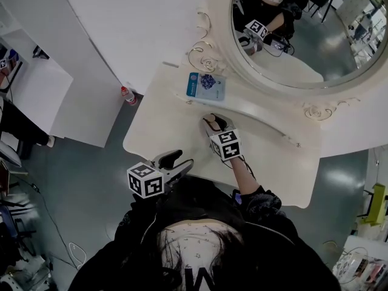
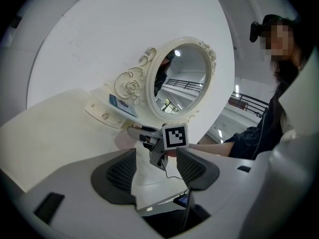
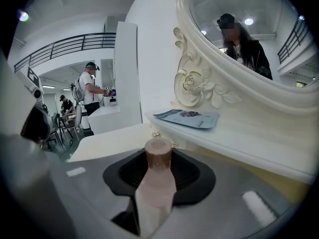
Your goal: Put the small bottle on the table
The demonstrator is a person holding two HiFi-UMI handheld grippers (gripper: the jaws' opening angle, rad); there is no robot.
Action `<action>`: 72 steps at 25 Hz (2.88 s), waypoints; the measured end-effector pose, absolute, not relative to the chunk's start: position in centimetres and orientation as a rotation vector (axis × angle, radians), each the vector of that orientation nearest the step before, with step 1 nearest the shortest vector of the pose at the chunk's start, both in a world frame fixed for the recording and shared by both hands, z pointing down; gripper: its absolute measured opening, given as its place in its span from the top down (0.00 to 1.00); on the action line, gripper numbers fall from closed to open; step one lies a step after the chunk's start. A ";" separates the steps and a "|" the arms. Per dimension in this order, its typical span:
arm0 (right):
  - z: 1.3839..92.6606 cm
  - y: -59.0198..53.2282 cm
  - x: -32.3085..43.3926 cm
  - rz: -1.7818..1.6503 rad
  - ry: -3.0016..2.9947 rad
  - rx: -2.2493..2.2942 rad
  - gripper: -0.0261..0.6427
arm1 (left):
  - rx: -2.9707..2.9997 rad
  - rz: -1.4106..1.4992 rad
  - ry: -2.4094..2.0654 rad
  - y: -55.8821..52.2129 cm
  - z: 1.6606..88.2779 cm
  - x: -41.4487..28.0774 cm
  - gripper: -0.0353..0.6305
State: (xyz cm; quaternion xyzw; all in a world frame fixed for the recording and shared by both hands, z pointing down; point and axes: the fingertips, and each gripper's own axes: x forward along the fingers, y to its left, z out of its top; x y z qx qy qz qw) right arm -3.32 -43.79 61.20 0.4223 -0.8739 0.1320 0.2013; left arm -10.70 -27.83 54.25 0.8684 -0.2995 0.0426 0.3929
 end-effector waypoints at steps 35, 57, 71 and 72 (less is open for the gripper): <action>51.1 -32.0 -1.4 0.639 -2.531 1.422 0.66 | 2.305 0.208 -0.581 -23.5 54.1 -11.5 0.57; 48.6 -16.6 3.3 0.594 -2.578 1.454 0.75 | 2.399 0.223 -0.506 -15.5 52.0 -3.9 0.59; 48.3 0.6 5.8 0.579 -2.679 1.349 0.89 | 2.357 0.113 -0.634 0.9 50.5 -0.5 0.59; 48.4 1.5 5.5 0.579 -2.686 1.334 0.89 | 2.358 0.116 -0.648 1.8 50.5 -0.7 0.59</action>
